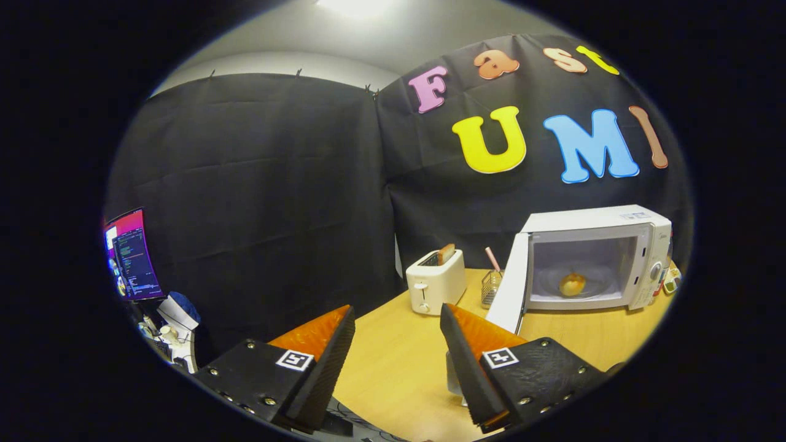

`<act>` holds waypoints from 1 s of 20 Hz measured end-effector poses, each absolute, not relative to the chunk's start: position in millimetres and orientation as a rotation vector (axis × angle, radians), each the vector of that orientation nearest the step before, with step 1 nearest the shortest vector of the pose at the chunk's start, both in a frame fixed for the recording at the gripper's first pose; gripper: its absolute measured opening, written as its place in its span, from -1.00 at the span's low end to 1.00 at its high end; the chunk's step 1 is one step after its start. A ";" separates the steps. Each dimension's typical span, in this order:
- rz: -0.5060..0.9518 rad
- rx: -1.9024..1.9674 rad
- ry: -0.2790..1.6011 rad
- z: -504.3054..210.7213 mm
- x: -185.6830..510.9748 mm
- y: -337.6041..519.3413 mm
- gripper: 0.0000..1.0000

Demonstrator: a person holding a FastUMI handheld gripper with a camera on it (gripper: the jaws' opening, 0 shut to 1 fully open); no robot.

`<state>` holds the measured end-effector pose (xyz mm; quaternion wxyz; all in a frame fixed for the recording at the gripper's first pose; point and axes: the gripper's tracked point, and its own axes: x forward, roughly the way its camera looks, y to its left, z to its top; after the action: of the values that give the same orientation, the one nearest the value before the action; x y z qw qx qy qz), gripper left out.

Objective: Open the microwave, put the food inside, and close the microwave door.

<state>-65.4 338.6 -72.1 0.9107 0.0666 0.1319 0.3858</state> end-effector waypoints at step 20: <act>0.707 -0.017 0.419 -146.6 -29.2 286.4 -0.99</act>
<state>-29.2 286.4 -146.6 0.9168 -0.0082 0.2039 0.3434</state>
